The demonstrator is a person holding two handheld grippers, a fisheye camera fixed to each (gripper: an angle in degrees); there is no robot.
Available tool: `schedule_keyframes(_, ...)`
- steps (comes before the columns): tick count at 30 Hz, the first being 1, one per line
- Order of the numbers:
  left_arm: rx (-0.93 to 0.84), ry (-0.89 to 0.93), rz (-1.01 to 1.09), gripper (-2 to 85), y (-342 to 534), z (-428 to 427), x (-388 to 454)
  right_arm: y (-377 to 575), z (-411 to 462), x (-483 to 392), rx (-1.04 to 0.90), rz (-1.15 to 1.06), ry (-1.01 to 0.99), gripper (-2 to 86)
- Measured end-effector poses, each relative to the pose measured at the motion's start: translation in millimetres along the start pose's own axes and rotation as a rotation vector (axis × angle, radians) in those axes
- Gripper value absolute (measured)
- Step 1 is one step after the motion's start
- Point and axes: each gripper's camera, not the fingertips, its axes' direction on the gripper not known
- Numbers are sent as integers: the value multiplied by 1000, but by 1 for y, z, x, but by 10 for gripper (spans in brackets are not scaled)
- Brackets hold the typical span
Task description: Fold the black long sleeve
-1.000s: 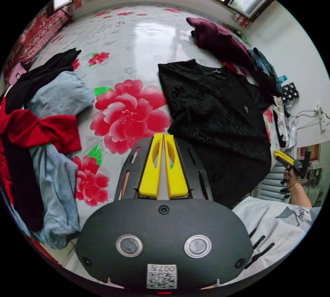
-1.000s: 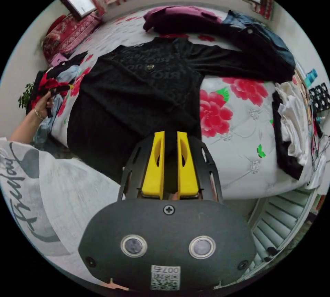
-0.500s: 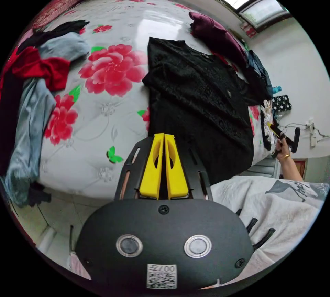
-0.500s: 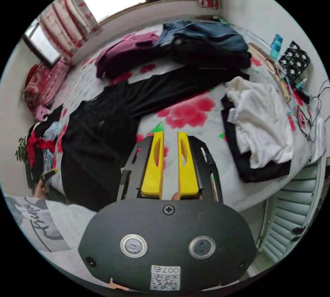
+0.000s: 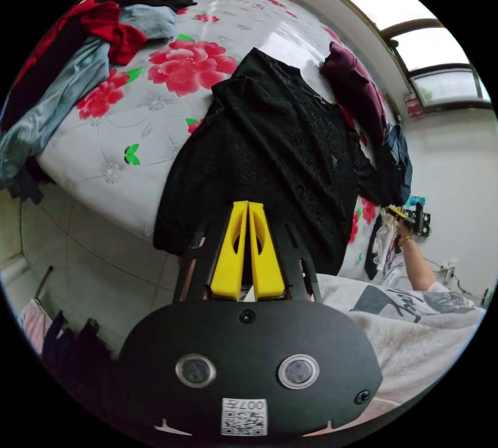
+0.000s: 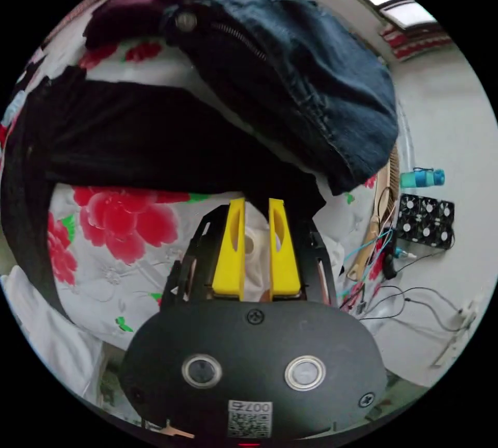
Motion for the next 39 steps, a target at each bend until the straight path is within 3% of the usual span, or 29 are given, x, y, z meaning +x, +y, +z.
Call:
schedule_keyframes(3,23,6,-58,-10,11,-6,-3,-23,43,-13,-183,-77,68,8)
schedule_keyframes(6,44,-2,-85,-10,23,-12,-8,-27,31,-19,-155,-134,76,1)
schedule_keyframes(10,68,15,-63,-10,31,-15,-13,-10,-47,-10,34,-158,35,-2)
schedule_keyframes(18,103,116,71,-10,24,-17,-23,56,-251,-6,505,-210,-556,-2)
schedule_keyframes(21,118,131,150,-9,26,-23,-27,82,-308,-47,629,-313,-756,-3)
schedule_keyframes(25,122,124,237,-9,35,-32,-46,120,-362,-165,705,-521,-940,-2)
schedule_keyframes(30,119,151,250,-6,47,-37,-86,152,-359,-344,637,-675,-1000,3)
schedule_keyframes(34,92,203,229,14,53,-34,-123,179,-304,-494,406,-821,-963,19)
schedule_keyframes(39,41,220,274,45,52,-26,-143,193,-261,-532,267,-841,-898,34)
